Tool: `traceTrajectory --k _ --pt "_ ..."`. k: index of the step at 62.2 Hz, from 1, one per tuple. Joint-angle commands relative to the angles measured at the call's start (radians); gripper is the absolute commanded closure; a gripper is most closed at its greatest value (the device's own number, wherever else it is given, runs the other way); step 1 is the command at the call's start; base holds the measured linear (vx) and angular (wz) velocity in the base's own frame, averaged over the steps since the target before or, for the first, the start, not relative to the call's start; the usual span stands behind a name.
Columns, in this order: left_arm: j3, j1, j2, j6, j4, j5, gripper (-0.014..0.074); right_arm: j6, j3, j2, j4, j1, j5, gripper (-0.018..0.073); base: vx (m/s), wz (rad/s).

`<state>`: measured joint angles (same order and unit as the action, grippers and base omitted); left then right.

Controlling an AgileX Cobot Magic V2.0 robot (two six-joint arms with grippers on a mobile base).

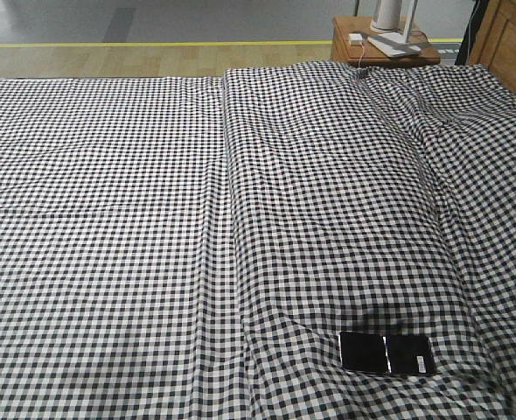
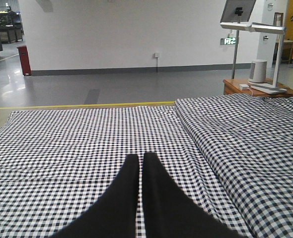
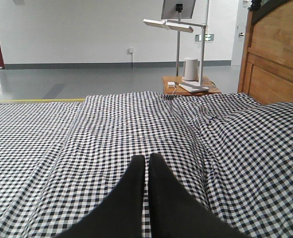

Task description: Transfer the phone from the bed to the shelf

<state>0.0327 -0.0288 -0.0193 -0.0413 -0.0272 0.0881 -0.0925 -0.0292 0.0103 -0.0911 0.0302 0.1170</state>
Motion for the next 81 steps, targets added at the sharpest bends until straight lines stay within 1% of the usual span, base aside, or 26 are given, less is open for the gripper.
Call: traceTrajectory --k 1,67,75,81 --pt "-0.025 0.004 -0.006 0.009 -0.010 -0.072 0.0595 -0.002 -0.009 0.014 0.000 0.005 -0.077 0.0564 0.00 0.00" --pt "-0.025 0.004 -0.006 0.009 -0.010 -0.072 0.0595 -0.002 -0.009 0.014 0.000 0.005 -0.078 0.0564 0.00 0.00" --pt "-0.025 0.004 -0.006 0.009 -0.010 -0.072 0.0595 -0.002 -0.008 0.014 0.000 0.005 -0.111 0.0564 0.00 0.00" --pt "-0.025 0.004 -0.006 0.009 -0.010 -0.072 0.0595 -0.002 -0.008 0.014 0.000 0.005 -0.171 0.0564 0.00 0.00"
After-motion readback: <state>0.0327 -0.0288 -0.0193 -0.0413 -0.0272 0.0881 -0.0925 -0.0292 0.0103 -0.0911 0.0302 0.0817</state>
